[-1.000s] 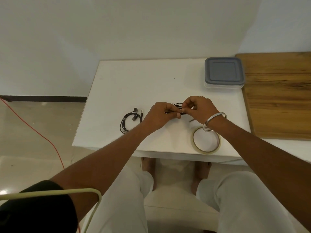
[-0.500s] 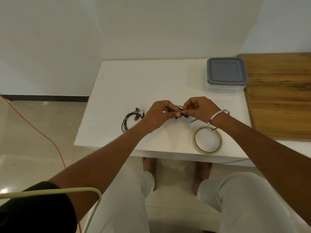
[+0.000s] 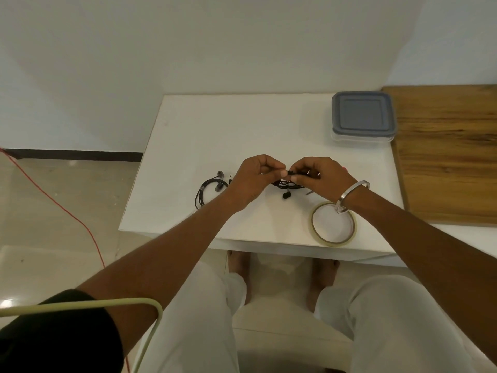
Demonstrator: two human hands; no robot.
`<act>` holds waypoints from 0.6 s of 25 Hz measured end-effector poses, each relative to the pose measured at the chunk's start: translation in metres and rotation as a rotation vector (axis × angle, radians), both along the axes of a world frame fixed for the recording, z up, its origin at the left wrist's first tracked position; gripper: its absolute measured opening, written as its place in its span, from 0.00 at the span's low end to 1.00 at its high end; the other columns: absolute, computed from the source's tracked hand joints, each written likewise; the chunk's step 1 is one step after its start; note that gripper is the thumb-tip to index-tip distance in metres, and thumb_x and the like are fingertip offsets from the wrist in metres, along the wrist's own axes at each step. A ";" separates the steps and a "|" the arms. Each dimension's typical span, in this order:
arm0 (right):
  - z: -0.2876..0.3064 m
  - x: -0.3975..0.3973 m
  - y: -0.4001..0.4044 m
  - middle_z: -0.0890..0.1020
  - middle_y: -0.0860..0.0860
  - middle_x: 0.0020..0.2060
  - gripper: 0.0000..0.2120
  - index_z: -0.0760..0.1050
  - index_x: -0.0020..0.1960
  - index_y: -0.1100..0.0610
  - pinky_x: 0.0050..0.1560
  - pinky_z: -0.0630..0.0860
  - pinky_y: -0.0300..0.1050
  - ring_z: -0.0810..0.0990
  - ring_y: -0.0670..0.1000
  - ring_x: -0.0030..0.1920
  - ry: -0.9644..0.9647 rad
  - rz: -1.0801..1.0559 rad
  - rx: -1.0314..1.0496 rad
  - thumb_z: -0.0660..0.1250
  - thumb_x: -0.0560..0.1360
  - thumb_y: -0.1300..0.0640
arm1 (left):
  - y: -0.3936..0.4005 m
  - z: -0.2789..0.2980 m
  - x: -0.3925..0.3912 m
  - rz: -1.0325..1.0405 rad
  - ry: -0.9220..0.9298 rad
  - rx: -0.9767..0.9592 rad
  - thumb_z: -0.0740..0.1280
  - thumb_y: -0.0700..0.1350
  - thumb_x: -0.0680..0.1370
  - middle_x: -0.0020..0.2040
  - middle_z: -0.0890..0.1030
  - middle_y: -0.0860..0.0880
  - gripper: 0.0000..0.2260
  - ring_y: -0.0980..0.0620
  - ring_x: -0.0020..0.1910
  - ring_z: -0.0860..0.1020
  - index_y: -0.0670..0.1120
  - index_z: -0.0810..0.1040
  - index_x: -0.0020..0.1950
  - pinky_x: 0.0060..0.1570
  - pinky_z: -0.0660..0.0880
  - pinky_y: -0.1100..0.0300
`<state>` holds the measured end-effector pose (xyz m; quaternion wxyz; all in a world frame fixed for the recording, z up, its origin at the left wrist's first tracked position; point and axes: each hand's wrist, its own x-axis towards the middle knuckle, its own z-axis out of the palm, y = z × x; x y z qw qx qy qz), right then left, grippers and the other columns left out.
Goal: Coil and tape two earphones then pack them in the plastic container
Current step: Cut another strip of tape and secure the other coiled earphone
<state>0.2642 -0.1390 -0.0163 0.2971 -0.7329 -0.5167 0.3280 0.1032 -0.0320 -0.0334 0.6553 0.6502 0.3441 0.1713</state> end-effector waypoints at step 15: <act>0.003 -0.018 0.011 0.84 0.51 0.36 0.08 0.80 0.49 0.58 0.29 0.72 0.34 0.74 0.45 0.28 0.303 -0.144 -0.155 0.68 0.76 0.54 | 0.004 0.002 -0.011 -0.019 0.045 -0.016 0.66 0.40 0.79 0.41 0.81 0.45 0.08 0.48 0.37 0.80 0.38 0.80 0.55 0.44 0.81 0.54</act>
